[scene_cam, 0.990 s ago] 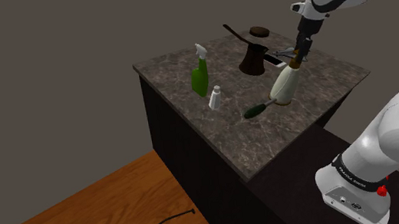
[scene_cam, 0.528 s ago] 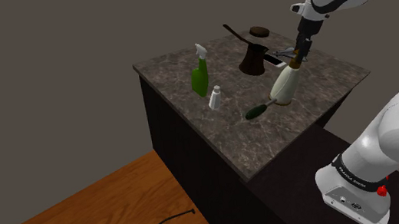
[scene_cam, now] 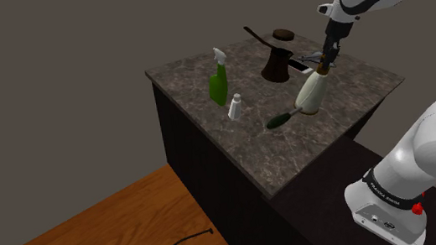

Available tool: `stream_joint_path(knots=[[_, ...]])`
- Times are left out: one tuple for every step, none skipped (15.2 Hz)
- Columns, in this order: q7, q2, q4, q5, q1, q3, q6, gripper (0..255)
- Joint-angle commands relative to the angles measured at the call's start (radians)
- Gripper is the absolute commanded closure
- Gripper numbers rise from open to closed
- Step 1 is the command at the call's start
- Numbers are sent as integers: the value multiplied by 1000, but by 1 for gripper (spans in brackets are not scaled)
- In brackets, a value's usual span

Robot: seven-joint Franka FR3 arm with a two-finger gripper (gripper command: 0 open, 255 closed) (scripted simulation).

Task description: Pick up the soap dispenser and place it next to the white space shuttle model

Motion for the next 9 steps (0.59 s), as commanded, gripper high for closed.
stream_joint_path(knots=[[0, 0, 1, 0, 0, 0, 0, 255], [0, -1, 0, 0, 0, 0, 0, 255], [1, -7, 9, 0, 0, 3, -15, 255], [1, -13, 18, 0, 0, 6, -30, 255], [1, -18, 27, 0, 0, 9, -44, 255], [1, -23, 37, 1, 0, 12, -59, 255], [1, -28, 47, 1, 0, 15, -73, 255], [1, -33, 56, 2, 0, 18, -88, 255], [1, -38, 66, 2, 0, 21, -102, 255]])
